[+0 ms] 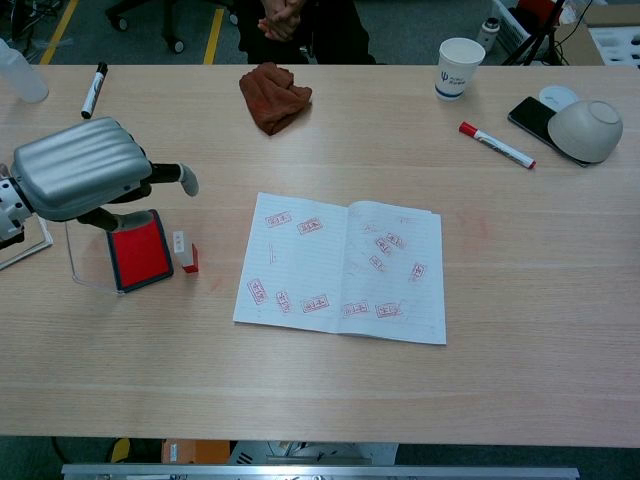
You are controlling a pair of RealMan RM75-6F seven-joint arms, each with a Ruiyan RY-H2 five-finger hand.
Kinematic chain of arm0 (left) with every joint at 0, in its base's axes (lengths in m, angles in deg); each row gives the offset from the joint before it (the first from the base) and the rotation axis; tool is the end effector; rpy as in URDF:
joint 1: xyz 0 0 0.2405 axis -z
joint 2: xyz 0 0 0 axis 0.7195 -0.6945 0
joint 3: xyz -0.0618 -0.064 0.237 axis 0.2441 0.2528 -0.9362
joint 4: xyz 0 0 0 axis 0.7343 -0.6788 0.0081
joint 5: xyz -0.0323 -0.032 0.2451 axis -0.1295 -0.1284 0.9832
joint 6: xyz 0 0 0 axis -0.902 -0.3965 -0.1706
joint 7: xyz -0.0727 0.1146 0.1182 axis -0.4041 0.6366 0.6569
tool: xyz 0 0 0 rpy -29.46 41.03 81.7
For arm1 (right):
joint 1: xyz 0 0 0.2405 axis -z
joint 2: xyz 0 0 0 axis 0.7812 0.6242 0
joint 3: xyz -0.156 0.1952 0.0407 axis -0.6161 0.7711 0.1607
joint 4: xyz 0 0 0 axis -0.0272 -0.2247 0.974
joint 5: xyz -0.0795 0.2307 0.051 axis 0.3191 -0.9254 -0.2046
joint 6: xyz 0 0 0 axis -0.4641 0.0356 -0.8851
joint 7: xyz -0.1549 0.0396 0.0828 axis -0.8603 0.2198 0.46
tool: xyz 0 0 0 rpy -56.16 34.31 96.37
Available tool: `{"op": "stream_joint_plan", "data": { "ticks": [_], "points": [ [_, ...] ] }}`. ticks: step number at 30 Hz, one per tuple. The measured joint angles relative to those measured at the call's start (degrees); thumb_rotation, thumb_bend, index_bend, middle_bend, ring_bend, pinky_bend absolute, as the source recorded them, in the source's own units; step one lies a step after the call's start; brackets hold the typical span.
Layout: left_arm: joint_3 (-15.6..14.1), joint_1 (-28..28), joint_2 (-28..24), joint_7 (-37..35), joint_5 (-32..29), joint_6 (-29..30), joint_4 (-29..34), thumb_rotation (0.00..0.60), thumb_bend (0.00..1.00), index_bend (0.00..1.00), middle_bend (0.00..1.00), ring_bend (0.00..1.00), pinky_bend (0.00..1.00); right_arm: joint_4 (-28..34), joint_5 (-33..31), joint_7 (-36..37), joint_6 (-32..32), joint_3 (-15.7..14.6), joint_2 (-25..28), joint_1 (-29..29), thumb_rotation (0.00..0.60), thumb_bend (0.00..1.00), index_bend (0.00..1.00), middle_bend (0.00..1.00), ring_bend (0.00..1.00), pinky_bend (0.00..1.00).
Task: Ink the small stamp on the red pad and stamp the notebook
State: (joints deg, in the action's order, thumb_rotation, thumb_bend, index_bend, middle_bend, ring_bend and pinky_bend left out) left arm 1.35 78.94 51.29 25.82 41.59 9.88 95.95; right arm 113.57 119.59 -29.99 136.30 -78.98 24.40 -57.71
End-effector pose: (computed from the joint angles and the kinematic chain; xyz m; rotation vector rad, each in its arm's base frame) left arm -0.1874 0.3010 -0.0089 -2.2735 -0.3393 -0.9129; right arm -0.3252 -0.2234 0.1466 1.4844 -0.9174 0.8734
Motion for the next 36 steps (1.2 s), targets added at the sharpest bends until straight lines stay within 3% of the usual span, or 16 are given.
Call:
{"op": "stream_joint_plan", "data": {
  "ticks": [14, 36],
  "points": [
    [-2.0, 1.6, 4.3, 9.3, -2.4, -3.7, -5.3, 0.600, 0.26, 0.36, 0.99, 1.00, 1.00, -0.2, -0.3, -0.1, -0.6, -0.1, -0.1, -0.2, 0.600, 0.29, 0.35, 0.33, 0.23, 0.35],
    [-5.9, 3.9, 9.0, 5.2, -2.6, -4.2, -11.8, 0.600, 0.26, 0.36, 0.98, 1.00, 1.00, 0.2, -0.6, -0.8, -0.8, -0.2, 0.0, -0.2, 0.600, 0.29, 0.35, 0.33, 0.23, 0.35]
  ]
}}
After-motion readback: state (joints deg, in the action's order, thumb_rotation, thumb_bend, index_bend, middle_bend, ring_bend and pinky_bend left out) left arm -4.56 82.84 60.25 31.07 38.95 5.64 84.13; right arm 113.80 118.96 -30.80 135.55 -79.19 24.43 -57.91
